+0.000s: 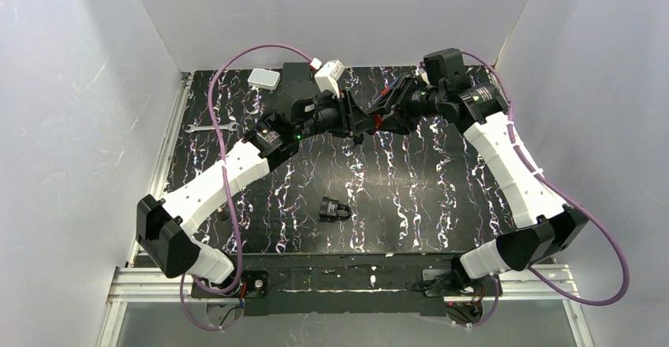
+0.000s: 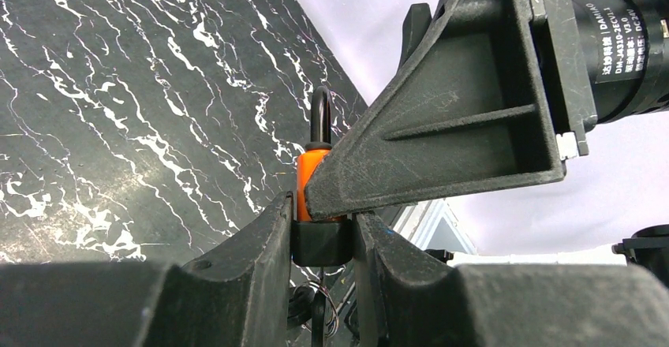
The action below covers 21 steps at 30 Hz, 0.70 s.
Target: Unlock with the key
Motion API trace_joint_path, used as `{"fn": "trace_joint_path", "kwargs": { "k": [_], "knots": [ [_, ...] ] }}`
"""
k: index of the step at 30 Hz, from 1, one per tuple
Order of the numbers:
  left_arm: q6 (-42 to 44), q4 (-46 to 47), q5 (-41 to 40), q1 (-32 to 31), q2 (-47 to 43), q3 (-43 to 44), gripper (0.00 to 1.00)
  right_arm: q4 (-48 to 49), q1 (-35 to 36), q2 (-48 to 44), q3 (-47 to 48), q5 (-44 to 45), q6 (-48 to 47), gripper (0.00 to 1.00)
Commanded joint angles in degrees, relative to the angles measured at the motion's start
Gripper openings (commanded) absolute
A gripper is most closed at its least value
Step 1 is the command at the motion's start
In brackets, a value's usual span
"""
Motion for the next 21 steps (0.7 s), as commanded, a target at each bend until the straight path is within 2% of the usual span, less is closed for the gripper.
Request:
{"fn": "trace_joint_path", "kwargs": {
  "k": [1,2,3,5,6,9,12,17,21],
  "knots": [
    [1.6,4.1,0.8,-0.9,-0.8,2.7,0.0,-0.5,0.3,0.8,-0.3,-0.2,-1.7,0.02],
    [1.7,4.1,0.9,-0.9,-0.8,2.7,0.04,-0.6,0.3,0.9,-0.3,-0.1,-1.7,0.01],
    [1.7,4.2,1.1,-0.9,-0.8,2.7,0.18,-0.7,0.3,0.9,-0.2,0.0,-1.7,0.01],
    [2.1,4.2,1.4,-0.9,-1.1,2.6,0.56,-1.0,0.3,0.9,0.1,0.5,-1.6,0.01],
    [2.4,4.1,1.3,-0.9,-1.5,2.4,0.67,-1.2,0.3,0.9,0.3,0.8,-1.4,0.01],
    [3.3,3.4,0.3,-0.6,-3.6,1.4,0.88,-2.5,0.2,1.0,0.9,2.0,-0.4,0.01],
    [3.0,3.3,-0.8,0.2,-6.7,-1.2,0.89,-4.7,0.1,1.5,1.8,3.2,0.8,0.01],
    [1.8,2.4,-2.1,1.4,-10.4,-7.4,0.77,-9.9,0.0,3.0,5.3,6.3,-0.1,0.01],
    [1.4,2.7,-1.7,1.6,-12.7,-12.6,0.7,-22.8,0.0,6.6,9.6,14.3,-2.2,0.01]
  ]
}}
